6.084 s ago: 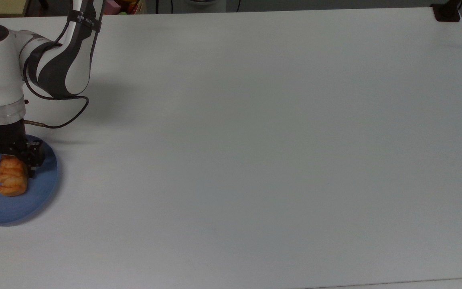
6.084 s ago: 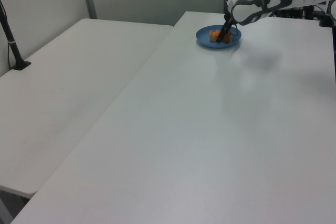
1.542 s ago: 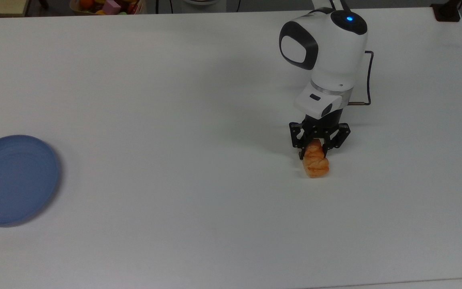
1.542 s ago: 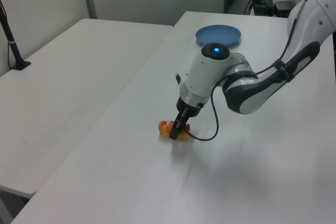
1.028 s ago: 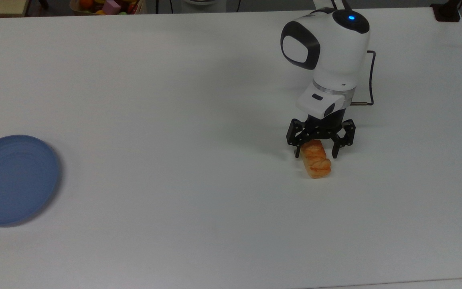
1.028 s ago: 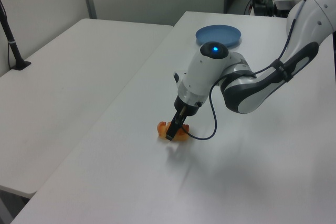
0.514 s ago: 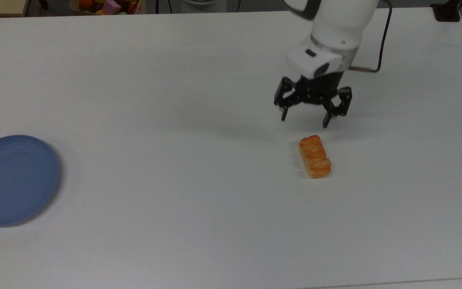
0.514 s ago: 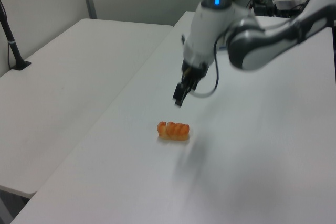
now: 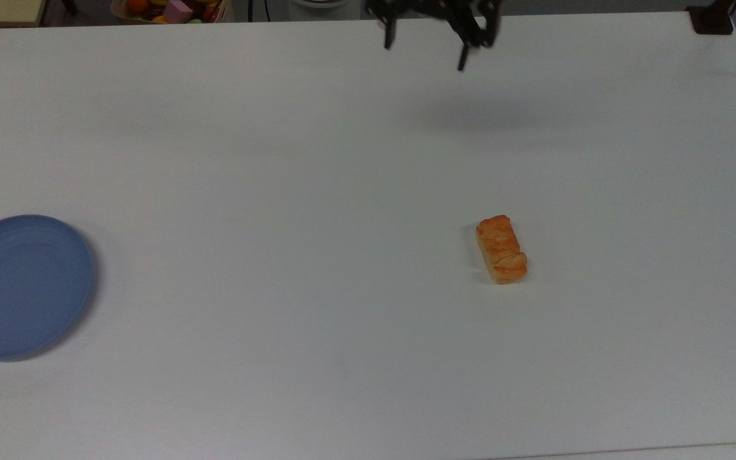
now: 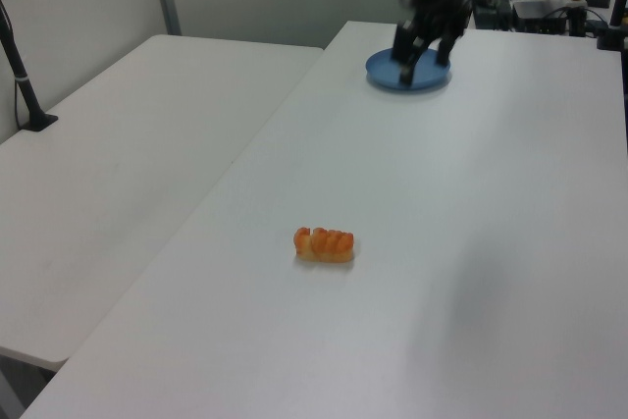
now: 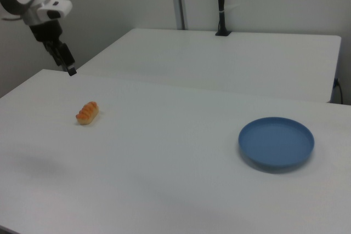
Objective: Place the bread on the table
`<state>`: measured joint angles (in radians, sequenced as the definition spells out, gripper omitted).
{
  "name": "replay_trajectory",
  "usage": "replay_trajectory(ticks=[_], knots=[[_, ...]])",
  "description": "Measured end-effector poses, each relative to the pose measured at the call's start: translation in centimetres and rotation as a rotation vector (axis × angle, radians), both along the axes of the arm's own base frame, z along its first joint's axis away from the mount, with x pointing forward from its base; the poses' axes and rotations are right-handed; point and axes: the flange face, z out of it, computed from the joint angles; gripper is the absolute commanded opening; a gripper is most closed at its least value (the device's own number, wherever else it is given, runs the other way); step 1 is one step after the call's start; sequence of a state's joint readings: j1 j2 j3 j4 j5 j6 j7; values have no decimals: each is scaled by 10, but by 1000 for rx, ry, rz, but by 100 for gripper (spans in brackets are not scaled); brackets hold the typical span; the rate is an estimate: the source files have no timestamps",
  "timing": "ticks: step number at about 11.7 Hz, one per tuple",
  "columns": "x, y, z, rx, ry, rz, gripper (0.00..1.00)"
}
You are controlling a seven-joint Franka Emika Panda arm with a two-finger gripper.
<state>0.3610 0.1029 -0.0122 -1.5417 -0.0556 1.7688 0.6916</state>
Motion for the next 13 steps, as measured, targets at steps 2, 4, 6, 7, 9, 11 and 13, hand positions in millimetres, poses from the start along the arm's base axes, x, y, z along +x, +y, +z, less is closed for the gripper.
replay_trajectory(ticks=[2,4,6,7,9,11,13], knots=[[-25,-46,29,37,29,-45,100],[-40,-86,42,77,69,-2,100],[-42,-119,46,93,71,69,100],[-41,-128,45,97,69,120,100],[-38,-140,44,118,57,269,100],[-32,-144,40,106,25,396,100],[-23,-146,32,75,10,458,100]])
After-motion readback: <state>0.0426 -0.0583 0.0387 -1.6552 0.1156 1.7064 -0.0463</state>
